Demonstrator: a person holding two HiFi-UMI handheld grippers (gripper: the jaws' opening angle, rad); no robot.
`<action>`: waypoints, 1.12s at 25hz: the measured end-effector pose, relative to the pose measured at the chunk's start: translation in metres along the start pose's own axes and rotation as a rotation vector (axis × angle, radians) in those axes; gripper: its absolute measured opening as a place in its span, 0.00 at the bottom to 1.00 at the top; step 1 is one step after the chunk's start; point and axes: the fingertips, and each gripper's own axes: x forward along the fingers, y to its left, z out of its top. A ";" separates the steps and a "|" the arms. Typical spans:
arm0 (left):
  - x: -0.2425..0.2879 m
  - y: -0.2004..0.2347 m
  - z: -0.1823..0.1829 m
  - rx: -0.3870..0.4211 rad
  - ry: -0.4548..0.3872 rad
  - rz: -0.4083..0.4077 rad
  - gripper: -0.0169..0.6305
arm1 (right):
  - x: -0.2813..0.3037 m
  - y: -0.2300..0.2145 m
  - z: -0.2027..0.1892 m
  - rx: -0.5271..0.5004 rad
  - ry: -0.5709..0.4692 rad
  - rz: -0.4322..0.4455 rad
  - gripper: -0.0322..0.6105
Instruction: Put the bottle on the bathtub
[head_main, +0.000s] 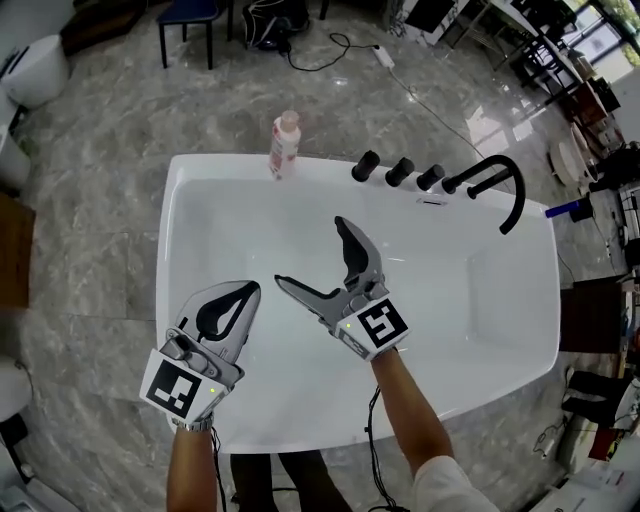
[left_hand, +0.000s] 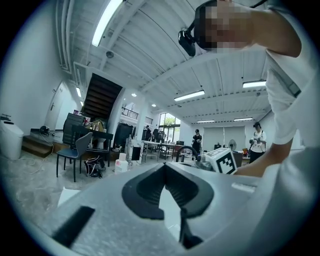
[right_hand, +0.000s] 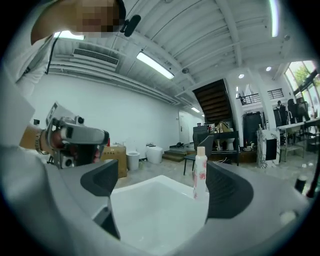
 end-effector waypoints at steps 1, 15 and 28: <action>0.000 -0.005 0.008 0.002 -0.004 -0.004 0.03 | -0.013 0.006 0.014 0.003 -0.014 -0.001 0.90; -0.055 -0.099 0.154 0.009 0.025 -0.032 0.03 | -0.164 0.087 0.203 0.060 -0.081 -0.067 0.93; -0.103 -0.162 0.238 0.048 0.019 -0.050 0.03 | -0.213 0.132 0.319 -0.038 -0.104 -0.111 0.69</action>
